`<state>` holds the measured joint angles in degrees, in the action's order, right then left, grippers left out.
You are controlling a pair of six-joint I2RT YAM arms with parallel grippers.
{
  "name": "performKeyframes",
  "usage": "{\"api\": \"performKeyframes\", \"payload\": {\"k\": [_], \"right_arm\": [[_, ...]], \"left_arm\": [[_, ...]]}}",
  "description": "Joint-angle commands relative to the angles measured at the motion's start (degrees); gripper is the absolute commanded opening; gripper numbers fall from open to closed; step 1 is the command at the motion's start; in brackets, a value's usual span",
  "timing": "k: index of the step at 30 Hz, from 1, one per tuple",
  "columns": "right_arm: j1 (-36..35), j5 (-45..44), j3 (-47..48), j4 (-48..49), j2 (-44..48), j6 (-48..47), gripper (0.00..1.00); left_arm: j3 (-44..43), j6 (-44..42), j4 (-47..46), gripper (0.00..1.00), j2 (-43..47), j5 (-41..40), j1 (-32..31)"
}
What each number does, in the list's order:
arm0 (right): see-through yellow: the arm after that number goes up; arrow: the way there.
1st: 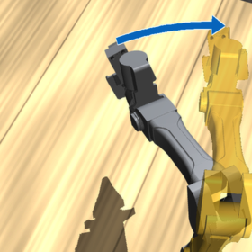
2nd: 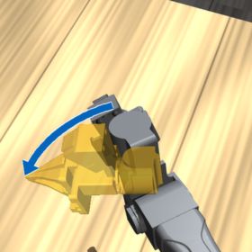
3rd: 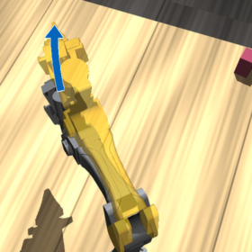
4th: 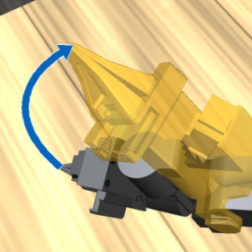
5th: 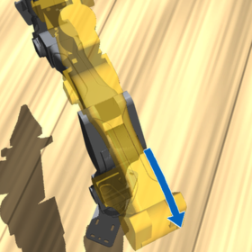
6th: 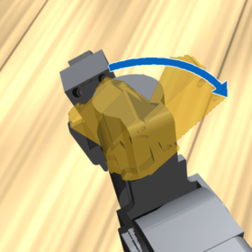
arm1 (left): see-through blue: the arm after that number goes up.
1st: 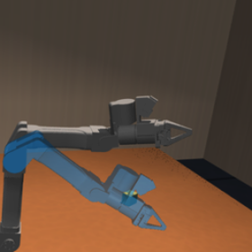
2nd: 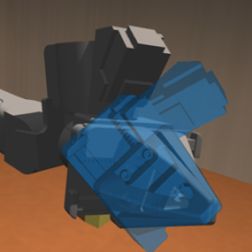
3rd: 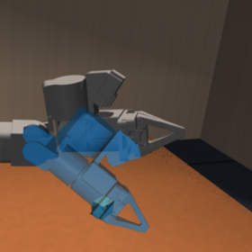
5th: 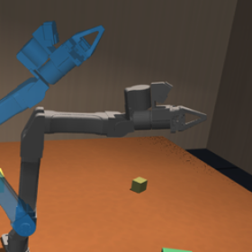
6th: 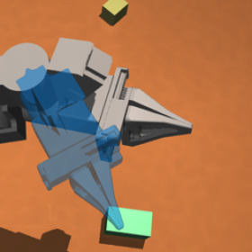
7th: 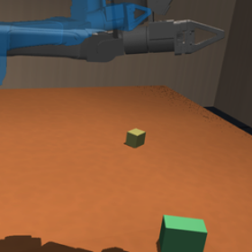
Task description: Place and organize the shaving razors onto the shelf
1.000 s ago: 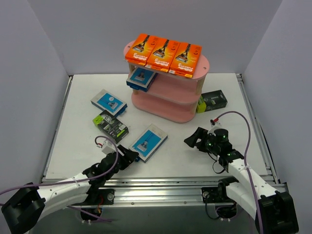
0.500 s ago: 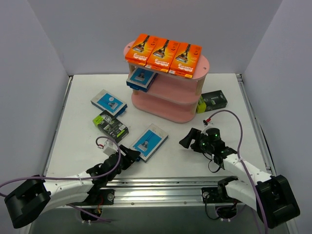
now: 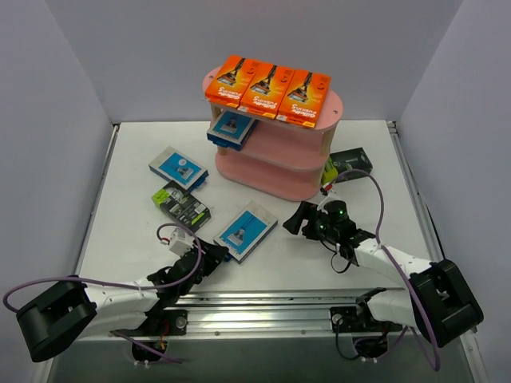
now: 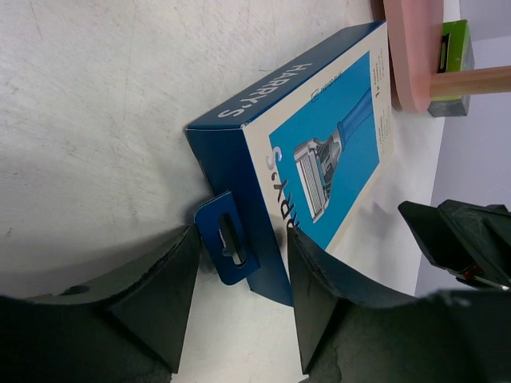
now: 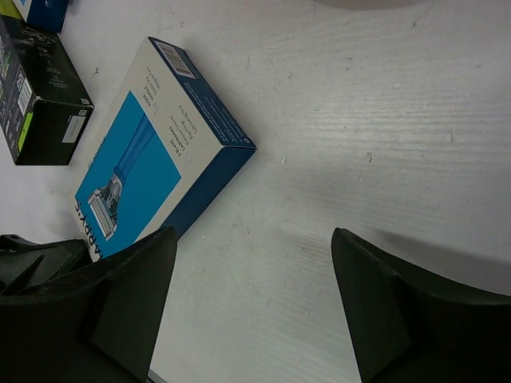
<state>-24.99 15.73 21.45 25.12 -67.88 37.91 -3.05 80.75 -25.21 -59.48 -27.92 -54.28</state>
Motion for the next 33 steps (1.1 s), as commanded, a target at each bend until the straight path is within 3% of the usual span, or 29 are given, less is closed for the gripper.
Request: {"api": "performKeyframes", "payload": {"k": [1,10,18,29,33], "right_arm": [[-1.11,-2.54,3.33,2.74,-1.55,-0.38,0.74],[-2.16,-4.04,6.32,4.14,-5.95,-3.63,0.69],[-3.39,-3.51,9.48,7.66,-11.83,-6.0,0.56],[-9.01,-7.46,13.0,13.28,-18.86,-7.41,0.53],[-10.34,-9.48,13.96,14.51,-21.24,-7.94,0.53]], "left_arm": [[1.91,0.28,2.45,0.57,-2.21,-0.73,-0.21],[1.73,0.11,4.73,0.53,-0.37,-1.17,-0.21],[1.64,0.11,6.4,0.53,0.6,-1.34,-0.21],[1.82,0.2,5.44,0.54,-0.63,-1.35,-0.21],[1.73,0.2,4.91,0.58,-1.16,-0.91,-0.21]]}}
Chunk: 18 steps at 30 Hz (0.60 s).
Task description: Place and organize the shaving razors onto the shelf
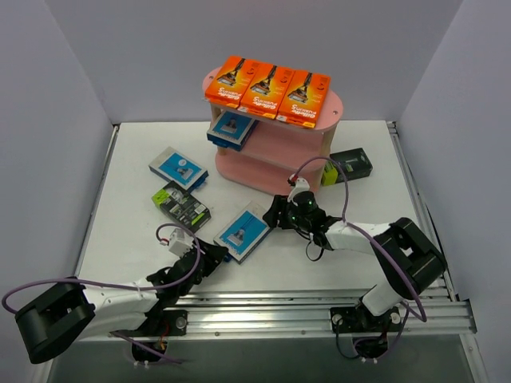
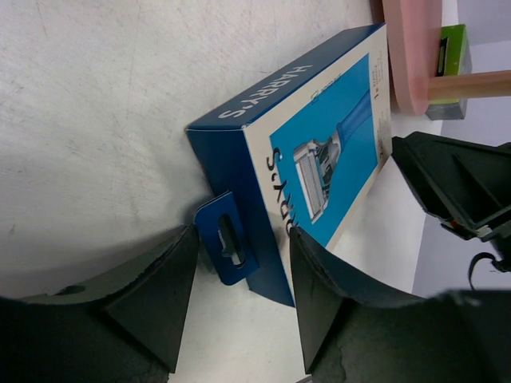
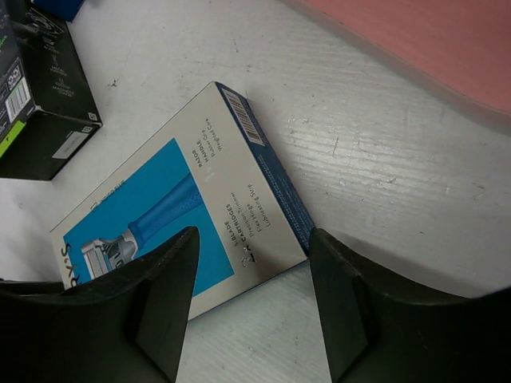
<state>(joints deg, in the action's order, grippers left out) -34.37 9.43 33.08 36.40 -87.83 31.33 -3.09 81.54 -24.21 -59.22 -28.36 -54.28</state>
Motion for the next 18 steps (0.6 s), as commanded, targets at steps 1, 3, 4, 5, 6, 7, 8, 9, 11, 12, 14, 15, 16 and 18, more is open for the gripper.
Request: {"api": "performKeyframes", "payload": {"k": [1,3,4,5,6,7,8,9,11,12,14,15,16,18], "right_arm": [[-1.14,-3.54,2.6,3.24,-1.64,-1.62,0.52],[-1.57,-4.51,3.04,3.5,-2.69,-1.89,0.52],[-1.75,-4.68,3.22,3.41,-2.96,-2.06,0.51],[-1.75,-4.77,3.31,3.41,-3.57,-1.98,0.5],[-1.84,-4.86,3.22,3.5,-3.57,-1.98,0.48],[-2.01,-4.95,3.13,3.59,-3.66,-1.98,0.47],[-2.02,-5.04,3.04,3.59,-3.84,-1.89,0.47],[-2.1,-5.3,2.78,3.67,-3.92,-1.89,0.46],[-2.19,-5.48,2.52,3.59,-4.45,-1.8,0.44],[-2.19,-5.48,2.17,3.76,-4.63,-1.8,0.42],[-2.46,-5.56,1.81,3.94,-5.07,-1.71,0.39],[-2.54,-5.56,1.64,4.11,-5.24,-1.63,0.38],[-2.63,-5.56,1.38,4.11,-5.42,-1.54,0.37],[-2.89,-5.65,1.11,4.2,-5.86,-1.36,0.37]], "left_arm": [[1.77,-0.5,3.9,0.6,-1.51,-0.47,-0.21],[1.77,-0.33,3.99,0.62,-1.77,-0.12,-0.21],[1.77,-0.15,3.99,0.63,-1.86,0.06,-0.21],[1.77,-0.15,4.17,0.65,-1.86,0.15,-0.21],[1.77,0.11,4.43,0.66,-1.95,0.23,-0.21],[1.77,0.46,4.61,0.66,-1.95,0.32,-0.21],[1.77,0.46,4.87,0.67,-2.04,0.32,-0.21],[1.69,0.73,5.13,0.67,-2.04,0.58,-0.21],[1.69,1.17,5.31,0.68,-2.21,0.67,-0.21],[1.69,1.43,5.4,0.69,-2.48,0.76,-0.21],[1.69,1.78,5.4,0.7,-2.65,0.85,-0.21],[1.69,2.04,5.4,0.7,-2.83,0.85,-0.21],[1.69,2.39,5.48,0.7,-3.0,0.85,-0.21],[1.69,2.84,5.31,0.7,-3.18,0.94,-0.21]]}}
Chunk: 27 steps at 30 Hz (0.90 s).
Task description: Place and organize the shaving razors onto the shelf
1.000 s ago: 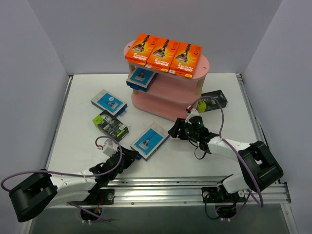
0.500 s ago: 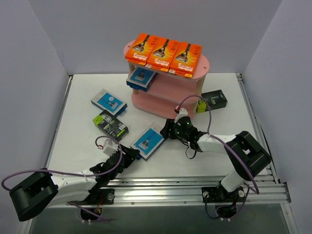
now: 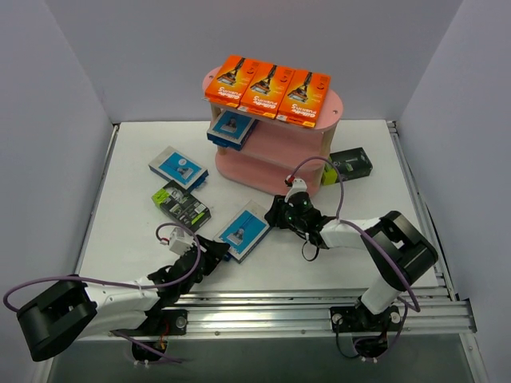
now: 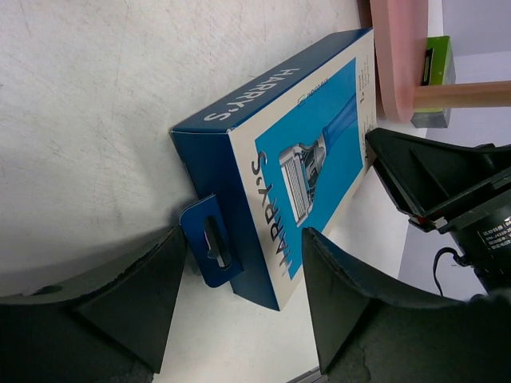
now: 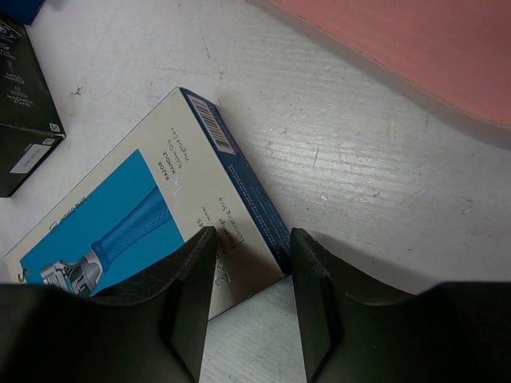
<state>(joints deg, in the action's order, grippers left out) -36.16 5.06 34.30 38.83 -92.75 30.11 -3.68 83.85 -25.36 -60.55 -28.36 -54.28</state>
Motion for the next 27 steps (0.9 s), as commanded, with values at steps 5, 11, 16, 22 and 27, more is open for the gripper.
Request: {"api": "performKeyframes", "payload": {"k": [5,11,16,22,27], "right_arm": [[-1.81,-1.81,-0.82,1.95,-1.38,0.04,0.36],[-2.16,-2.51,-2.31,2.04,-1.38,0.57,0.35],[-2.16,-2.77,-3.37,2.21,-1.29,0.92,0.35],[-2.16,-2.34,-3.98,3.01,-1.64,1.18,0.34],[-2.16,-1.98,-3.81,3.53,-2.35,1.53,0.35]], "left_arm": [[2.28,2.89,6.73,0.69,-2.29,1.38,-0.21],[2.19,6.5,7.87,0.66,-0.18,0.76,-0.56],[1.75,8.08,16.2,0.58,8.41,-1.26,-1.09],[1.4,7.64,25.18,0.47,15.37,-4.07,-1.35],[1.4,7.64,26.42,0.47,13.02,-4.51,-1.44]]}}
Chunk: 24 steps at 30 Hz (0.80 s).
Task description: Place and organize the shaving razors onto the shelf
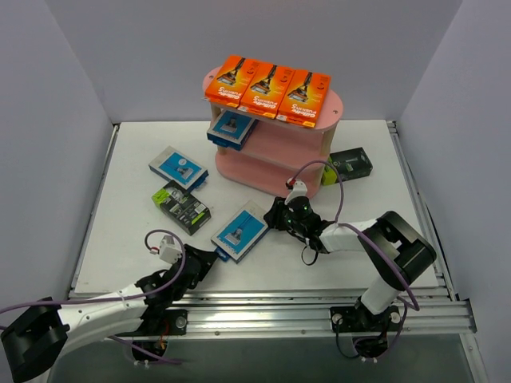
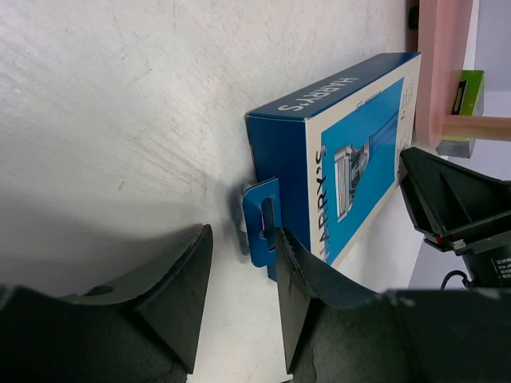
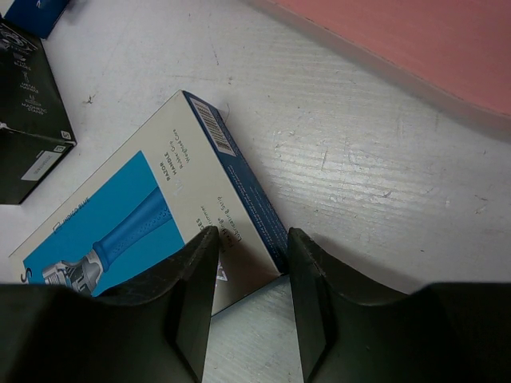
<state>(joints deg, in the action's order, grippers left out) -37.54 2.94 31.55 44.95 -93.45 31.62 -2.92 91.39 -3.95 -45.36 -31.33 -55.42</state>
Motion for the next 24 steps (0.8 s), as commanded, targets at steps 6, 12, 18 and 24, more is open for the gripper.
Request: {"api": "performKeyframes", "payload": {"k": [6,12,18,24], "right_arm": [[-0.87,0.22,-0.96,-2.59,-1.82,0.02,0.34],[-0.78,0.05,-1.05,-2.67,-1.56,0.2,0.34],[-0.87,0.22,-1.14,-2.32,-1.65,0.46,0.34],[-0.78,0.49,-1.49,-2.06,-2.09,0.55,0.34]], "left_arm": [[0.98,1.94,-4.13,0.56,-10.53,-0.84,-0.65],[1.16,4.05,-8.62,0.56,-14.57,-0.83,-1.36],[1.16,6.16,-8.71,0.48,-15.81,-2.41,-2.41],[1.16,6.6,-9.06,0.39,-16.25,-4.44,-3.03]]}}
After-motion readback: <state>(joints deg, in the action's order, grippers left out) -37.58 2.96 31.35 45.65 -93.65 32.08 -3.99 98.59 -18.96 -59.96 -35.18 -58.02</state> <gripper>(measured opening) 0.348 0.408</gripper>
